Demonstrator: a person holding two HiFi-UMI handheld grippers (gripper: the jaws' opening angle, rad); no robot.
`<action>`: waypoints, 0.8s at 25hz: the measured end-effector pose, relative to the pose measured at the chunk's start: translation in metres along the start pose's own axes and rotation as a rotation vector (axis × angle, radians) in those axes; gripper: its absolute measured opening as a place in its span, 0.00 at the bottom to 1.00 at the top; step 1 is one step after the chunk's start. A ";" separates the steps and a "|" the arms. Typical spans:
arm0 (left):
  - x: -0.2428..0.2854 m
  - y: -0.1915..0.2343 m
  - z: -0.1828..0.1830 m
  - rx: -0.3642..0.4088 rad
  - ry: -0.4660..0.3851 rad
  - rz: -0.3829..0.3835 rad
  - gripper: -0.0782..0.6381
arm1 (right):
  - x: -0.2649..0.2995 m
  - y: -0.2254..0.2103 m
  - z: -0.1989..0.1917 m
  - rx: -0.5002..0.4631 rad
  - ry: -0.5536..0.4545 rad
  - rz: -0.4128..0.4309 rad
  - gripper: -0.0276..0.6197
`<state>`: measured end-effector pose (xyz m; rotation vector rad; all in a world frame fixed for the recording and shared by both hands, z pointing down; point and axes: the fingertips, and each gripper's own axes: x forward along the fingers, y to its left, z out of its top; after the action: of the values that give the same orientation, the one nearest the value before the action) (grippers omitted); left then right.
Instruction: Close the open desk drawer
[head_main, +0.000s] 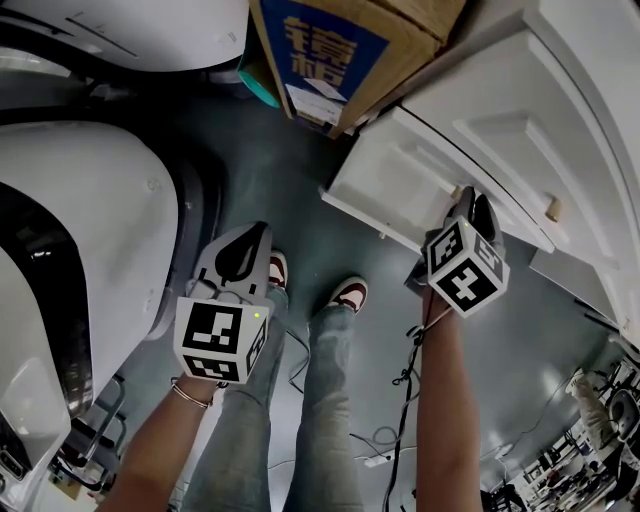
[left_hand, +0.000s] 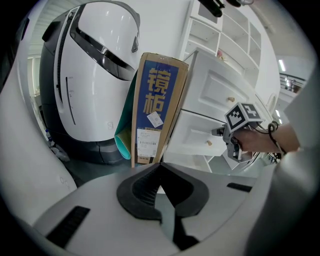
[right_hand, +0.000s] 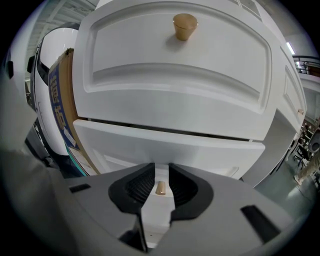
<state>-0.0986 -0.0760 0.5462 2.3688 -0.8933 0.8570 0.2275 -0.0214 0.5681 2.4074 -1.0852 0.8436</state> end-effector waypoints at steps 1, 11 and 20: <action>0.000 0.000 -0.001 -0.002 0.001 0.001 0.13 | 0.001 -0.001 0.001 -0.001 0.001 -0.003 0.19; -0.001 0.004 -0.003 -0.012 0.001 0.008 0.13 | 0.012 0.000 0.011 0.024 0.003 -0.004 0.20; 0.000 0.006 -0.004 -0.014 0.004 0.011 0.13 | 0.015 -0.001 0.011 0.022 0.002 -0.017 0.20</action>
<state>-0.1047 -0.0780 0.5506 2.3512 -0.9089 0.8574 0.2405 -0.0349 0.5696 2.4294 -1.0581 0.8565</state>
